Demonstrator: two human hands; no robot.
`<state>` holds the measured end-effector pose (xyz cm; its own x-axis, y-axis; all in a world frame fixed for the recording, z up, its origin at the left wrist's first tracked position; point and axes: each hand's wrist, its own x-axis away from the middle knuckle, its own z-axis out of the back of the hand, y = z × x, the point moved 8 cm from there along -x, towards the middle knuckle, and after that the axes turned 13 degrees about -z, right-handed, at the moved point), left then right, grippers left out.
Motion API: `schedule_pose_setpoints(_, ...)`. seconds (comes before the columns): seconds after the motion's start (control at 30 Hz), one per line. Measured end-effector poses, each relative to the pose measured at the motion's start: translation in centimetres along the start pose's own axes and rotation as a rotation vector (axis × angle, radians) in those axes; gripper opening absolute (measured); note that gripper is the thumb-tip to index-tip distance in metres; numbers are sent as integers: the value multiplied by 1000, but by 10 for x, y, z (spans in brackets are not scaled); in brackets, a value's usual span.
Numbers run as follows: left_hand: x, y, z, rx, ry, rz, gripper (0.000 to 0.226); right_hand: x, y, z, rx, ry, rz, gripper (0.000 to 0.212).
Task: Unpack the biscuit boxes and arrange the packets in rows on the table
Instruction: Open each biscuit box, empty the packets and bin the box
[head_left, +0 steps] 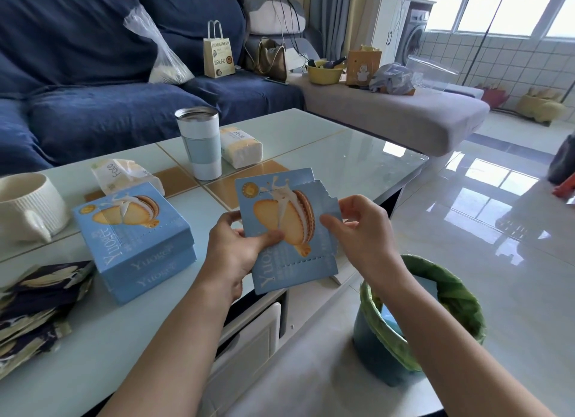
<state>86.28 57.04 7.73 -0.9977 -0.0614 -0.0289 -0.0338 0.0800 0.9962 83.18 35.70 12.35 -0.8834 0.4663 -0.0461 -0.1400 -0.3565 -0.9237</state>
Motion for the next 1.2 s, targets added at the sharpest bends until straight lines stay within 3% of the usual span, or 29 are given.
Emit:
schedule_pose_setpoints(0.13, 0, 0, -1, -6, -9, -2, 66, -2, 5, -1, -47, -76, -86, 10)
schedule_pose_setpoints(0.3, 2, 1, -4, 18, -44, 19, 64, 2, 11, -7, -315, -254, -248, 6)
schedule_pose_setpoints(0.67, 1, 6, -4, 23, -72, -22, 64, 2, -11, 4, 82, -14, 55, 15)
schedule_pose_setpoints(0.9, 9, 2, -17, 71, -217, 35, 76, -2, -2, 7, -106, -88, -78, 11)
schedule_pose_setpoints(1.07, 8, 0, -19, 120, -214, 42, 78, 1, 9, 9, -306, -208, -262, 11)
schedule_pose_setpoints(1.2, 7, 0, -21, 61, -189, -6, 76, 1, 12, 13, -298, -166, -290, 10)
